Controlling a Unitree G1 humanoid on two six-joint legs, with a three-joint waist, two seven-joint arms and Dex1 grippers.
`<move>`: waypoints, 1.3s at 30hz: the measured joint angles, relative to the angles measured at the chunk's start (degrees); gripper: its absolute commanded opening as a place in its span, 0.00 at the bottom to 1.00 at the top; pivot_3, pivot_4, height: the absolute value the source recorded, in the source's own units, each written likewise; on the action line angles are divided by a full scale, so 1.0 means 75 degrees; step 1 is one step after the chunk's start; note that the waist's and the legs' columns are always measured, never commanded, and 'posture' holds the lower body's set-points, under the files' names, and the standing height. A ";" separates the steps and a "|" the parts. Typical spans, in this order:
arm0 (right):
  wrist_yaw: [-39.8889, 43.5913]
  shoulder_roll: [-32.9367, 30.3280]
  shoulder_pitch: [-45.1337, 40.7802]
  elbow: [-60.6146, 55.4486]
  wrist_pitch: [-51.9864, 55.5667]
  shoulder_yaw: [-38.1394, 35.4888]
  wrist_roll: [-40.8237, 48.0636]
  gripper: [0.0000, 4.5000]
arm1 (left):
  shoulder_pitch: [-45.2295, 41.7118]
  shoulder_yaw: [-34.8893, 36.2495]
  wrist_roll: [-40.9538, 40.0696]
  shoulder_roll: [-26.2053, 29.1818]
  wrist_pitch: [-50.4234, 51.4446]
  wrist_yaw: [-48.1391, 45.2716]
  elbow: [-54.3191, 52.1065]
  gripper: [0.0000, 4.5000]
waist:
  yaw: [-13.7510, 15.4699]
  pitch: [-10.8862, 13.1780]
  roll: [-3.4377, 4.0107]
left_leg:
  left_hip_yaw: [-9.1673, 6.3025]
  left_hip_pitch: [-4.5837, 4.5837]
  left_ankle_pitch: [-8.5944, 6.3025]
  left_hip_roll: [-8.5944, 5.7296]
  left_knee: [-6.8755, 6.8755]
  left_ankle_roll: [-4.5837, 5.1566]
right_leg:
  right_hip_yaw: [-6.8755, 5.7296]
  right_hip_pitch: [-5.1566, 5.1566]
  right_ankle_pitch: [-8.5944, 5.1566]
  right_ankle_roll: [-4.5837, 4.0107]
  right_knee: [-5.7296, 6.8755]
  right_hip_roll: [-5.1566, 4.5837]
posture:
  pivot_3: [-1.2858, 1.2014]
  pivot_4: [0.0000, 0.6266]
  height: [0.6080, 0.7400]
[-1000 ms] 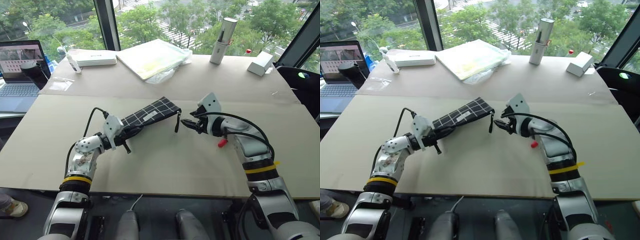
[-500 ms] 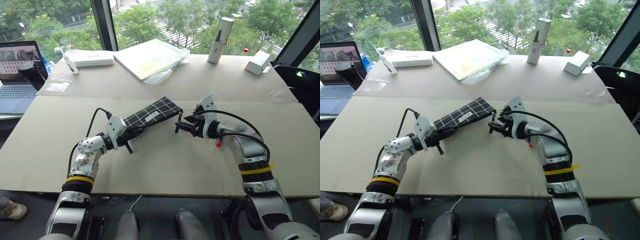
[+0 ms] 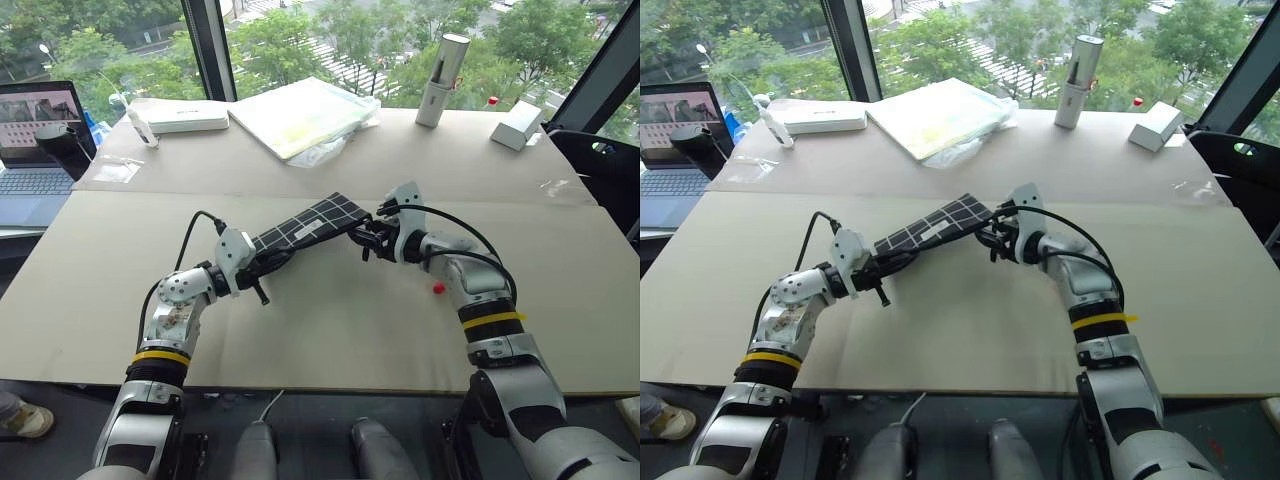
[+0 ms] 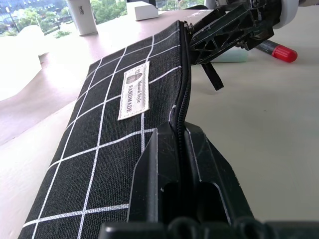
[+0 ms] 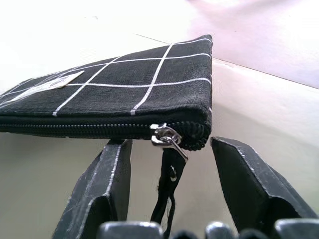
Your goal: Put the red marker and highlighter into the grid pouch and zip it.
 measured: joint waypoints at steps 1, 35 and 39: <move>0.0062 0.0000 0.0000 -0.0007 -0.0013 0.0001 0.0001 0.26 | 0.0000 0.0000 0.0000 -0.0001 0.0005 0.0007 -0.0013 0.00 | -0.0001 0.0000 0.0000 | 0.0000 0.0000 0.0000 0.0000 0.0000 0.0000 | 0.0000 0.0001 0.0000 0.0000 0.0000 0.0000 | 0.52 0.24 0.99; 0.1107 0.0624 0.0015 -0.1201 0.0002 0.2197 -0.0963 0.21 | -0.0105 0.0084 0.0040 -0.0344 0.0097 0.0186 0.0312 0.00 | 0.0015 0.0000 0.0000 | -0.0003 -0.0002 0.0000 0.0000 0.0001 0.0000 | -0.0005 -0.0002 0.0000 0.0000 0.0001 0.0000 | 0.52 0.24 0.99; 0.0961 0.0618 -0.0195 -0.1023 0.0025 0.1584 -0.0838 0.53 | -0.0128 0.0075 -0.0038 -0.0420 0.0018 0.0201 0.0230 0.00 | 0.0030 0.0001 -0.0002 | -0.0006 -0.0004 0.0000 0.0000 0.0002 0.0000 | -0.0008 0.0000 0.0000 0.0000 -0.0001 0.0000 | 0.52 0.24 0.99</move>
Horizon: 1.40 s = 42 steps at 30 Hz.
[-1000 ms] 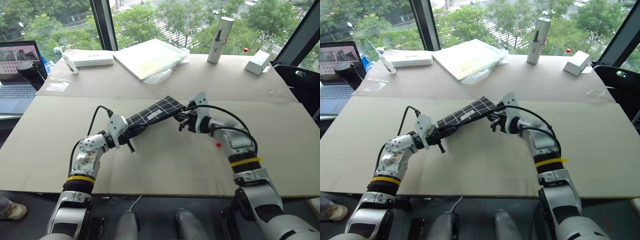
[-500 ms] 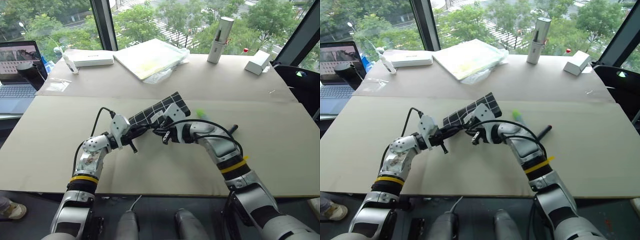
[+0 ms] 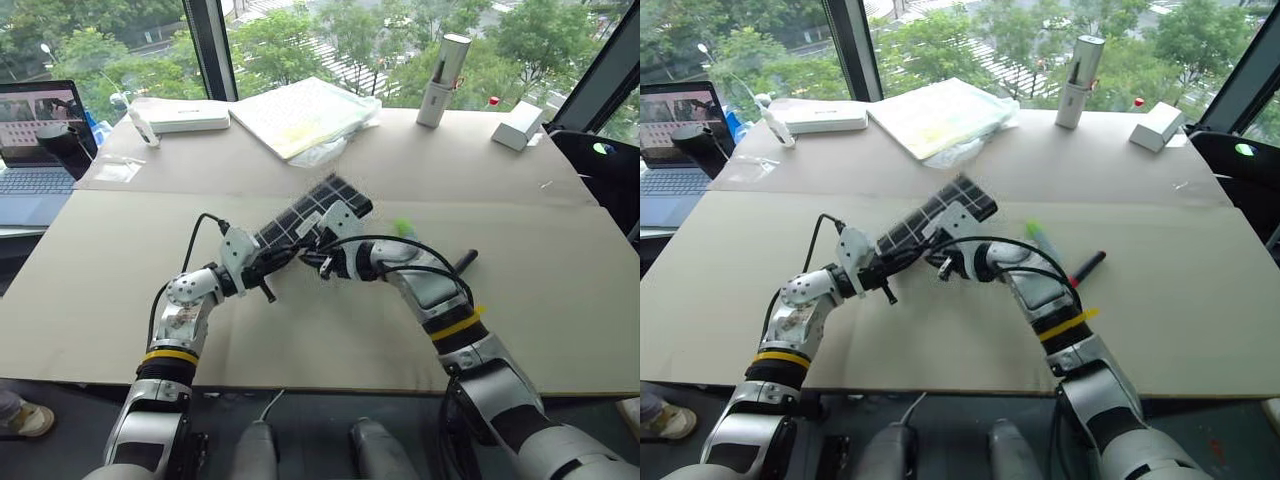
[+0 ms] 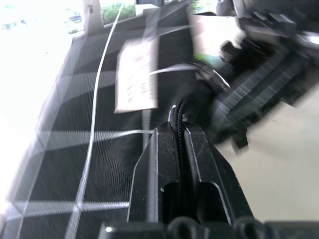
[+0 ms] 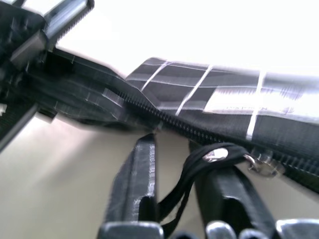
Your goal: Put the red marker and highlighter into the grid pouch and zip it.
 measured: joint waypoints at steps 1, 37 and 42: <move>0.0029 -0.0028 0.0000 -0.0021 0.0067 -0.0094 0.0108 0.59 | -0.0012 0.0001 -0.0003 0.0012 -0.0014 -0.0002 -0.0020 0.00 | -0.0003 0.0000 0.0000 | 0.0000 0.0000 0.0000 0.0000 -0.0001 0.0000 | 0.0000 -0.0001 0.0000 0.0000 0.0000 0.0000 | 0.52 0.24 0.99; -0.2164 -0.3220 0.3107 -0.4646 0.3470 -0.3704 0.1879 0.89 | -0.0225 -0.0142 -0.0038 -0.0045 0.0105 -0.0142 0.0261 0.00 | 0.0091 0.0002 -0.0003 | -0.0058 -0.0030 0.0001 -0.0044 0.0014 0.0001 | -0.0002 0.0010 -0.0010 0.0017 -0.0011 -0.0016 | 0.52 0.24 0.99; -0.3044 -0.3007 0.3126 -0.4907 0.4114 -0.4163 0.1709 0.89 | -0.0285 -0.0144 -0.0038 -0.0179 0.0092 -0.0131 0.0394 0.00 | 0.0053 0.0002 -0.0003 | -0.0061 -0.0028 0.0001 -0.0044 0.0009 0.0002 | -0.0002 0.0009 -0.0010 0.0017 -0.0008 -0.0016 | 0.52 0.24 0.99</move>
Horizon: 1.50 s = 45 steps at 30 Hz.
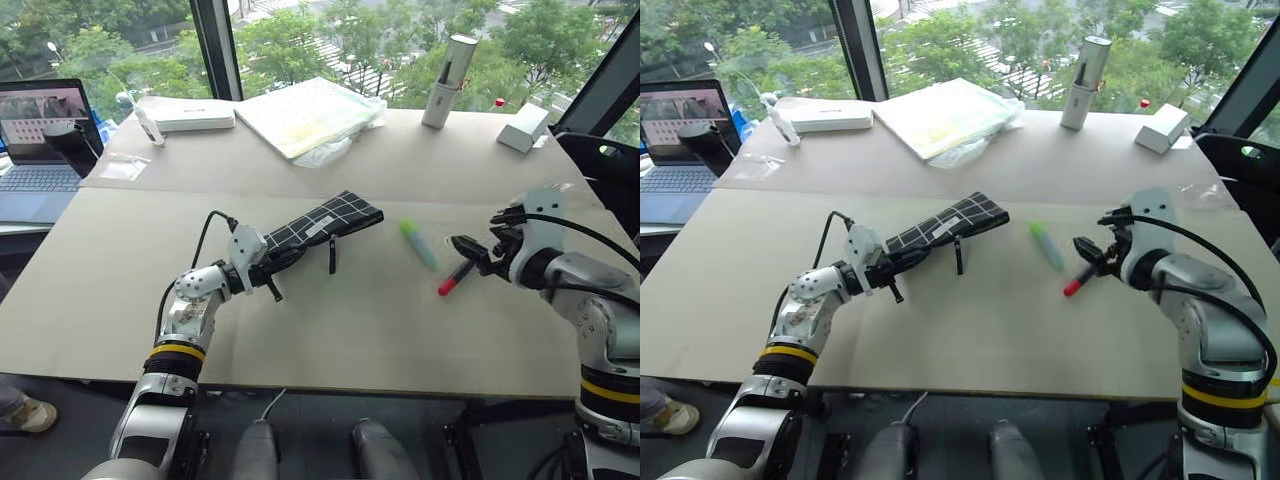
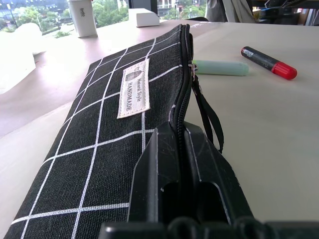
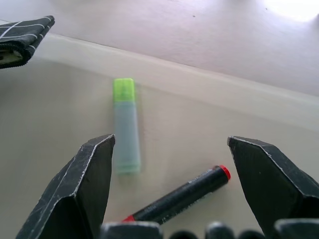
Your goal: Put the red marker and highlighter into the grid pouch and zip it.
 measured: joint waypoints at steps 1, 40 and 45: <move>-0.0250 0.0209 0.0054 -0.0178 0.0233 -0.0047 -0.0045 0.89 | -0.0016 -0.0002 0.0000 -0.0042 -0.0007 0.0001 0.0030 0.00 | -0.0015 0.0000 0.0000 | -0.0002 0.0000 0.0000 0.0000 -0.0001 0.0000 | 0.0000 0.0000 0.0000 0.0000 -0.0001 0.0000 | 0.52 0.24 0.99; -0.2762 0.2560 0.0169 0.0663 0.0252 0.0623 -0.1713 0.74 | 0.0401 0.0102 -0.0067 -0.0116 0.0175 0.0361 -0.0618 0.00 | -0.0065 -0.0001 0.0001 | -0.0015 -0.0010 0.0001 -0.0005 0.0000 -0.0001 | -0.0005 0.0000 0.0000 0.0000 0.0000 0.0000 | 0.52 0.24 0.99; -0.2845 0.2609 0.0248 0.0755 0.0122 0.0496 -0.1849 0.37 | 0.0398 0.0105 -0.0067 -0.0117 0.0177 0.0370 -0.0618 0.00 | -0.0066 -0.0001 0.0001 | -0.0016 -0.0009 0.0001 -0.0005 0.0001 0.0000 | -0.0005 0.0000 0.0000 0.0000 0.0000 0.0000 | 0.52 0.24 0.99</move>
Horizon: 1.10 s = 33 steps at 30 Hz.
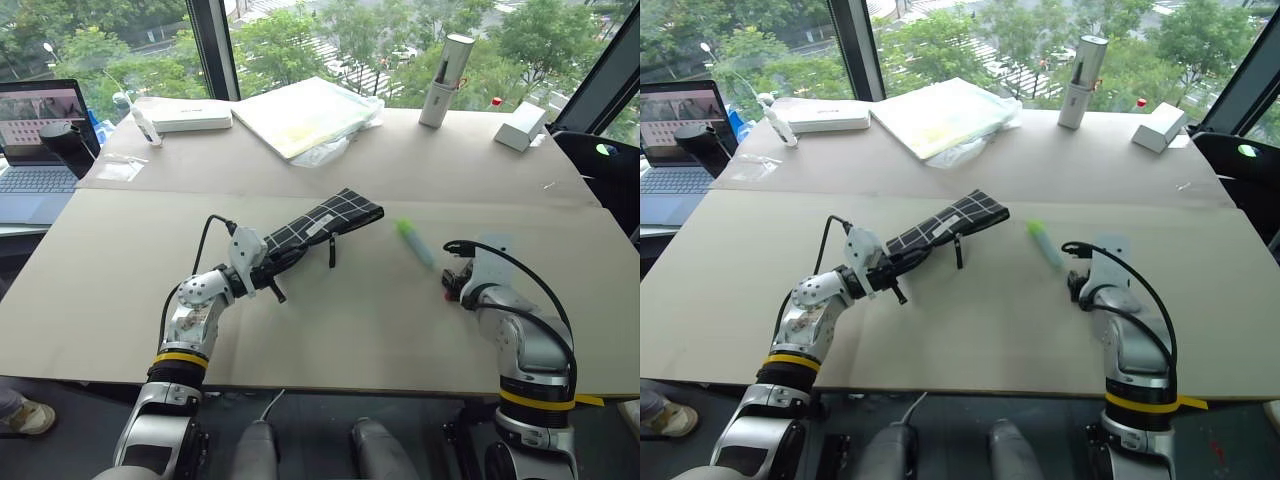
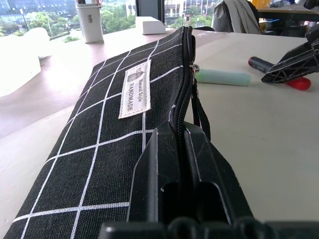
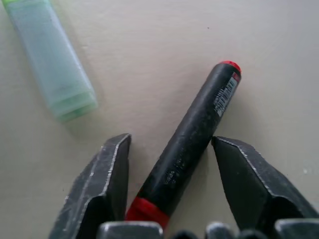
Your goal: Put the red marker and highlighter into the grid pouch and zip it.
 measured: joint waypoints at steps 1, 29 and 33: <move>-0.0009 0.0000 0.0021 0.0004 -0.0020 -0.0024 -0.0008 0.29 | 0.0000 0.0000 0.0000 0.0000 0.0000 0.0000 0.0000 0.00 | 0.0000 0.0000 0.0000 | 0.0000 0.0000 0.0000 0.0000 0.0000 0.0000 | 0.0000 0.0000 0.0000 0.0000 0.0000 0.0000 | 0.52 0.24 0.99; 0.4513 -0.4128 0.0056 0.0741 -0.8470 0.2129 -0.1314 0.11 | -0.0087 0.0029 -0.0317 0.0782 0.0873 -0.0729 -0.0468 0.00 | -0.0009 0.0005 0.0005 | 0.0000 0.0002 0.0000 0.0000 0.0000 0.0000 | -0.0005 0.0007 -0.0002 0.0003 -0.0012 0.0000 | 0.52 0.24 0.99; 0.4877 -0.4183 -0.0072 0.1122 -0.9829 0.2913 -0.2040 0.11 | -0.0133 0.0013 -0.0315 0.0801 0.0877 -0.0879 -0.0460 0.00 | -0.0001 0.0005 0.0005 | 0.0000 0.0002 0.0000 0.0000 0.0002 0.0000 | -0.0005 0.0005 -0.0001 0.0002 -0.0009 0.0000 | 0.52 0.24 0.99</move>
